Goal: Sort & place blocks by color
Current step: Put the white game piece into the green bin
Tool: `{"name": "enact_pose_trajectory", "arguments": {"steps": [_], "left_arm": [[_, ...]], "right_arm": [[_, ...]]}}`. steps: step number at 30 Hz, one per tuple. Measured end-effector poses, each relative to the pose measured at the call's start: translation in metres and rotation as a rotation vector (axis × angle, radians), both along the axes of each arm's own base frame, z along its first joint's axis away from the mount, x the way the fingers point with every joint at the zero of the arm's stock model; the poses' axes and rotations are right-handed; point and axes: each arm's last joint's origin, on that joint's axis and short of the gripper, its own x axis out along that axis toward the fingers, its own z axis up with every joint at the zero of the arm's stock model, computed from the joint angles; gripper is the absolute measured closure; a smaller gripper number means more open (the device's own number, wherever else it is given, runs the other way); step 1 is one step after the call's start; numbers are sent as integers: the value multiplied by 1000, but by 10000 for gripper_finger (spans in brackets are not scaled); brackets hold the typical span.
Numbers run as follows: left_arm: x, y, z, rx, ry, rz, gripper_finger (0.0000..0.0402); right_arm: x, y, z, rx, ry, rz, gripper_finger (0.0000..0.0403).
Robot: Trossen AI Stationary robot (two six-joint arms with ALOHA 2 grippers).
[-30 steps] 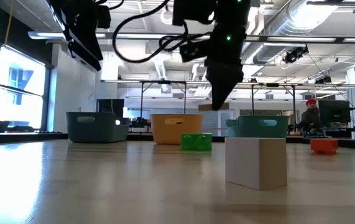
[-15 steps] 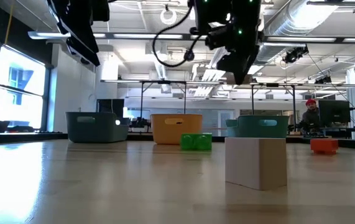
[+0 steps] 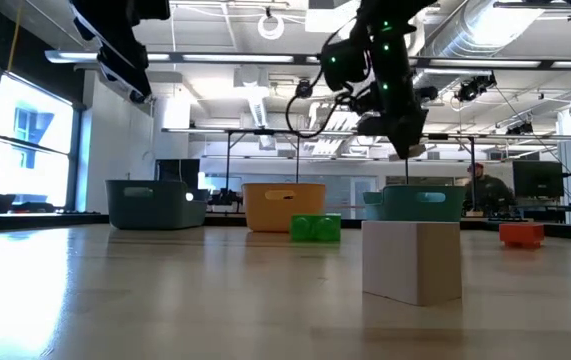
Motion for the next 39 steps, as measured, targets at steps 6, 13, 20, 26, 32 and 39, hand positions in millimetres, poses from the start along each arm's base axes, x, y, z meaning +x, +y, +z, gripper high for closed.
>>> {"name": "enact_pose_trajectory", "arguments": {"steps": [6, 13, 20, 26, 32, 39], "left_arm": [[1, -12, 0, 0, 0, -59, 138], [2, -24, 0, -13, -1, -99, 138], [2, -37, 0, -23, 0, -78, 138], [1, -49, 0, -17, -3, -60, 138], [2, -62, -3, -40, 15, -88, 138], [12, -81, -17, -60, 92, -107, 138]], "right_arm": [[-8, -34, -3, 157, -127, -30, 304], [-23, -64, -5, 275, -248, -104, 304], [-33, -90, -23, 328, -239, -154, 304], [-33, -101, -40, 370, -220, -167, 304], [-28, -107, -54, 374, -211, -135, 296], [-24, -108, -67, 432, -188, -102, 290]]}}
